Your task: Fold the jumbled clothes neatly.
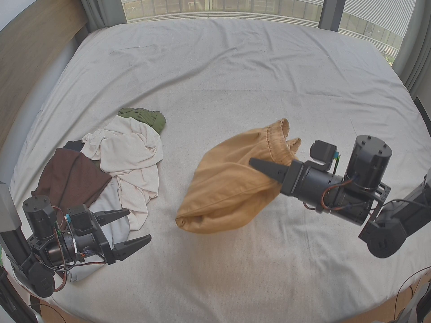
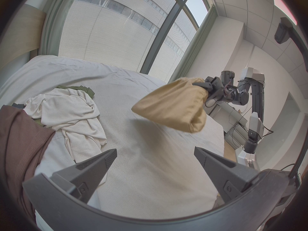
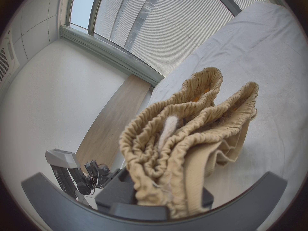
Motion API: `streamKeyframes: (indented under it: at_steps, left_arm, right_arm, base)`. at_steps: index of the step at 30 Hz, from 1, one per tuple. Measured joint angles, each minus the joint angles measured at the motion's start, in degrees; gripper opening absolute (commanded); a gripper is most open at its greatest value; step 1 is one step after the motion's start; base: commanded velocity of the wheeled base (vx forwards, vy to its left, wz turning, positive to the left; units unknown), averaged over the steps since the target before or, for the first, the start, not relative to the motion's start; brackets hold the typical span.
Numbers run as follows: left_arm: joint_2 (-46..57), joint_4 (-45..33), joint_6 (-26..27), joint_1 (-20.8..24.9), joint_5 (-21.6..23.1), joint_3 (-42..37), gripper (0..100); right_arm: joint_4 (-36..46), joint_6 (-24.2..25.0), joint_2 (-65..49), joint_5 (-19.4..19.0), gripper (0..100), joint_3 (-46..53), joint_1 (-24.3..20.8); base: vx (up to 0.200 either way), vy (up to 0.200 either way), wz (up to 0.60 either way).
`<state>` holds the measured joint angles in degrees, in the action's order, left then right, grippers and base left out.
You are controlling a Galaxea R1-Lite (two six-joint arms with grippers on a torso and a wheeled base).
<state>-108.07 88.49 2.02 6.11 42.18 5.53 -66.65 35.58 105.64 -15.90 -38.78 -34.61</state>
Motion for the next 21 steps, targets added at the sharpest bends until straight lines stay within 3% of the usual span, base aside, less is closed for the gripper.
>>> streamKeyframes:
  at_steps: [6,21]
  left_arm:
    - [-0.01,0.00,0.00,0.00,0.02,-0.09,100]
    - [-0.39,-0.02,-0.13,0.11,0.11,-0.48,100]
  right_arm:
    - [7.01,0.00,-0.38,-0.11,0,-9.14,1.23]
    - [11.58,0.00,8.35,-0.24,0,-25.91,3.16]
  base:
    - [0.000,0.000,0.00]
    - [0.000,0.000,0.00]
